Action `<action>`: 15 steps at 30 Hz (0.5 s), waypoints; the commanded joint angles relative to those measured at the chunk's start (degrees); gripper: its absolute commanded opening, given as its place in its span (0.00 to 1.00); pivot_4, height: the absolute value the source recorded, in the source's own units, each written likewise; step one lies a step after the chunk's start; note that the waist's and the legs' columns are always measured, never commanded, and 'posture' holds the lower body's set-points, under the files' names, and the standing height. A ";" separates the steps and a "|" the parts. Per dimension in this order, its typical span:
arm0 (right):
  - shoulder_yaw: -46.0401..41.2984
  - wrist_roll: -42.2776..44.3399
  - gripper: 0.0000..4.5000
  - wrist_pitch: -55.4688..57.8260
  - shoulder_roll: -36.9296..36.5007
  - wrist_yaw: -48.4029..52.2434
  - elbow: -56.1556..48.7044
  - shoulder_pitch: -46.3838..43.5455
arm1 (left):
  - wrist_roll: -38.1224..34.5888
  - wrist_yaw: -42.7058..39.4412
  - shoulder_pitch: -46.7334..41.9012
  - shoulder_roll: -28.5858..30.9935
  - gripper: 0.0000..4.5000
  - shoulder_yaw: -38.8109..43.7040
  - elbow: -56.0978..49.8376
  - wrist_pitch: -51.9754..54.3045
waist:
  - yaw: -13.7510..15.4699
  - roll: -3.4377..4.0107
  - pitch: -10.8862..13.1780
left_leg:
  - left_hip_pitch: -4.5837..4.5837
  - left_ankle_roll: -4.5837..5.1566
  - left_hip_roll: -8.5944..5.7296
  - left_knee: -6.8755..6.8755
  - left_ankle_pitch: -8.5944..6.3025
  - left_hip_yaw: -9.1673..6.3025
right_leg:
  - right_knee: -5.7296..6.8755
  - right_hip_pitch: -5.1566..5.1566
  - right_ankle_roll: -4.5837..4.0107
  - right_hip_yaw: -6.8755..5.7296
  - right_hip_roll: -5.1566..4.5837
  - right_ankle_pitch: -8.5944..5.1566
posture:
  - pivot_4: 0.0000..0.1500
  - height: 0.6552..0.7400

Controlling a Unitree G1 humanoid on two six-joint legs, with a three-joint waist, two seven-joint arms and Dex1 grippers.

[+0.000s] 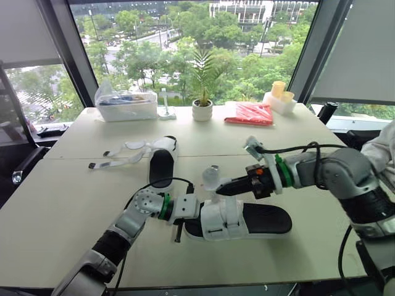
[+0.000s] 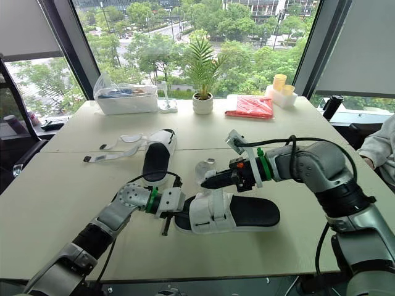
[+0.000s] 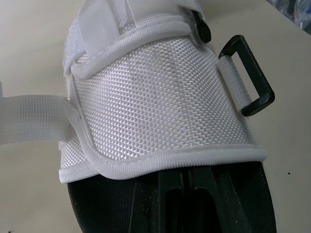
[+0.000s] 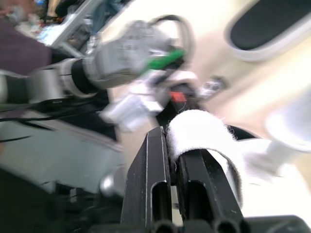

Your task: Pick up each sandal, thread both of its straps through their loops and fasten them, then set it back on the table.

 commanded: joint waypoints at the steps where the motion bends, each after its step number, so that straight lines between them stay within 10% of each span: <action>1: -1.53 -5.52 0.01 -4.80 0.81 1.77 2.77 -2.59 | 6.81 0.10 3.25 1.21 0.00 -5.01 5.79 2.01 | -0.02 0.05 -0.04 | 0.00 0.00 0.00 0.00 0.00 0.00 | 0.00 0.00 0.01 0.00 0.00 0.01 | 1.00 1.00; 15: 1.49 -20.02 0.01 -11.81 8.21 5.09 16.16 -0.46 | 6.55 0.03 3.59 1.47 0.00 -4.70 4.58 2.29 | -0.13 0.27 -0.32 | 0.06 0.00 0.00 0.01 0.01 0.00 | 0.01 -0.01 0.01 0.01 0.02 0.04 | 1.00 1.00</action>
